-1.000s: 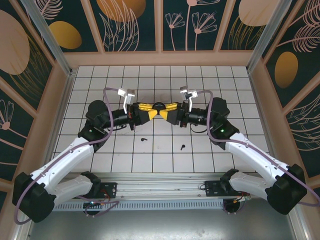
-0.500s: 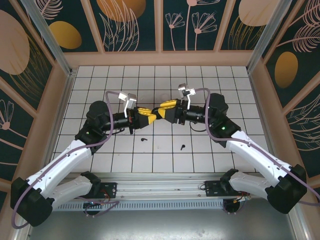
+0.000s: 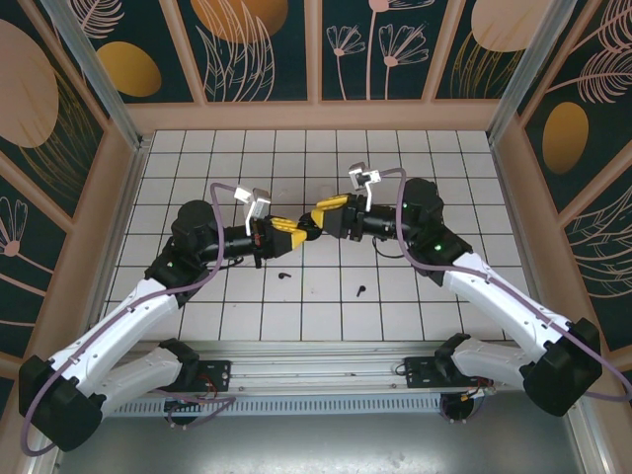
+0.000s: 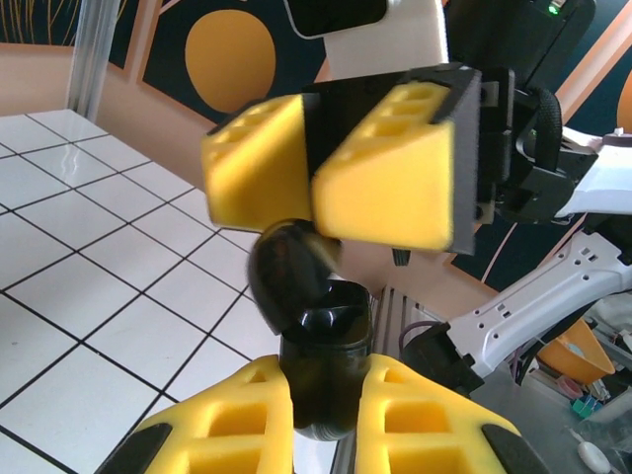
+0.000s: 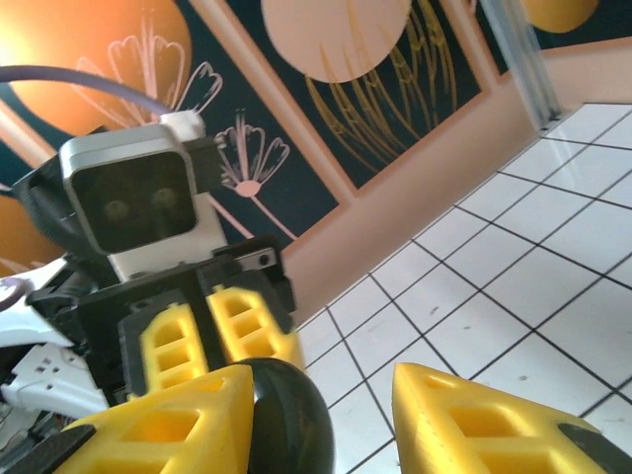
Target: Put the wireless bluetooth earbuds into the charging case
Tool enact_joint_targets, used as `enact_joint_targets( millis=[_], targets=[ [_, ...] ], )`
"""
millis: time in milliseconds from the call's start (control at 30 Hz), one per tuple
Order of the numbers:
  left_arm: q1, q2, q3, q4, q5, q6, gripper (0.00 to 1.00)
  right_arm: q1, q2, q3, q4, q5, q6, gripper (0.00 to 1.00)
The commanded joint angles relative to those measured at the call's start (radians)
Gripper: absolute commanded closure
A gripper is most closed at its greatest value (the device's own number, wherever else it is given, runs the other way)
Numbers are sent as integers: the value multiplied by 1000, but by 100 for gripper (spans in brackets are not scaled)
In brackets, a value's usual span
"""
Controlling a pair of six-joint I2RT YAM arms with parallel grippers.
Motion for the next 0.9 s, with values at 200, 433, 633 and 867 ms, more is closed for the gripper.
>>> enact_joint_targets(
  millis=[200,433,633,867],
  targets=[
    [-5,-55,-20,61,-14,23,97,-62,28,6,-100,83,36,59],
    [-4,-102,-45,-45,-118,65,97,-93,7,0,-155,138,64,58],
    [-5,-196,-95,-138,-218,98,97,-121,115,97,-363,202,-28,57],
    [-5,-365,-136,-285,-350,124,97,4,334,259,-550,259,-299,55]
  ],
)
